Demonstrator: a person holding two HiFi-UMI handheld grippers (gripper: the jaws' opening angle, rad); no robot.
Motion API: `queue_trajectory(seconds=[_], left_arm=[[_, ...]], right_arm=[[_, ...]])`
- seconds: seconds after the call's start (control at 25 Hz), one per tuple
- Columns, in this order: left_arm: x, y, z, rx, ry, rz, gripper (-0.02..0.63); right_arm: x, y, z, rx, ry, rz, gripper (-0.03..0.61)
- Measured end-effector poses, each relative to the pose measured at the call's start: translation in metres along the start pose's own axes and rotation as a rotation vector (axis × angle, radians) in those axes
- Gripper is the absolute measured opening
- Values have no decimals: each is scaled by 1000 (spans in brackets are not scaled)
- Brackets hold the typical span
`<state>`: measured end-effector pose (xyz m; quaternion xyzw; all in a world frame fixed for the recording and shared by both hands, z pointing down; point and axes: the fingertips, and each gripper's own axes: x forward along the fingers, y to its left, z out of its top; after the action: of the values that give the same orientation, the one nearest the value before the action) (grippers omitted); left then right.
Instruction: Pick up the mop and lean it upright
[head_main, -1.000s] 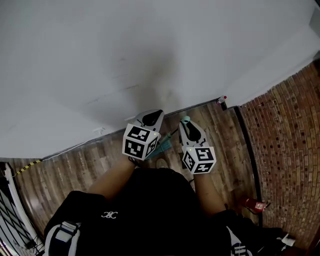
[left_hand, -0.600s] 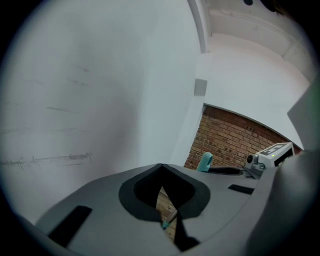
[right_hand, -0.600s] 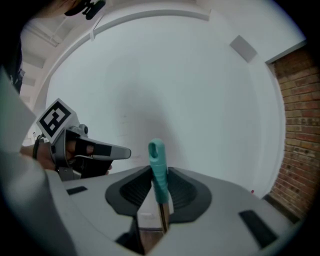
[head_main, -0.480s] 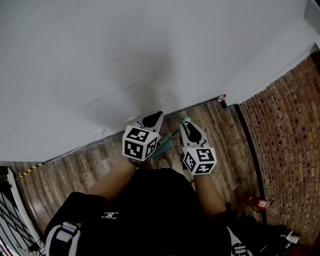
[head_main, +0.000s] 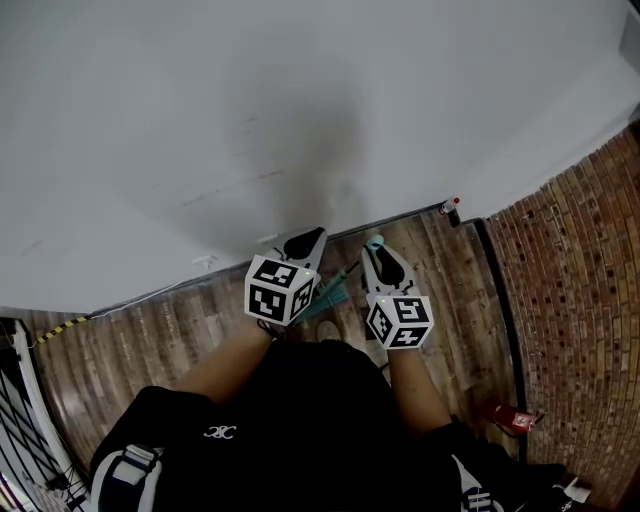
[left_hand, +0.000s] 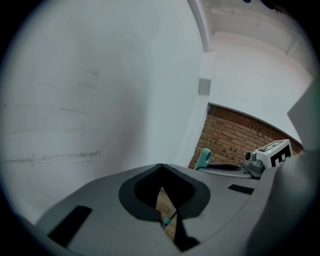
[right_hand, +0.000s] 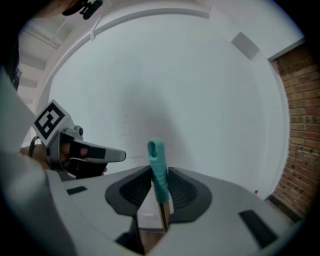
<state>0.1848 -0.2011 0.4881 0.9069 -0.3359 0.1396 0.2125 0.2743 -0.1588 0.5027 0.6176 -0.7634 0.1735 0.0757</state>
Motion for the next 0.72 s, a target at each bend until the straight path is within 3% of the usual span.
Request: queue_trajectory(seconds=[0.28,0.72], left_arm=[[-7,14,-3,-21,-4,58,-5],[-42,66,-8,-70,-25,228,-5]], right_arm=[[25,0,6,-3,1,38,114],[115,24,14,-43,52,148,114]])
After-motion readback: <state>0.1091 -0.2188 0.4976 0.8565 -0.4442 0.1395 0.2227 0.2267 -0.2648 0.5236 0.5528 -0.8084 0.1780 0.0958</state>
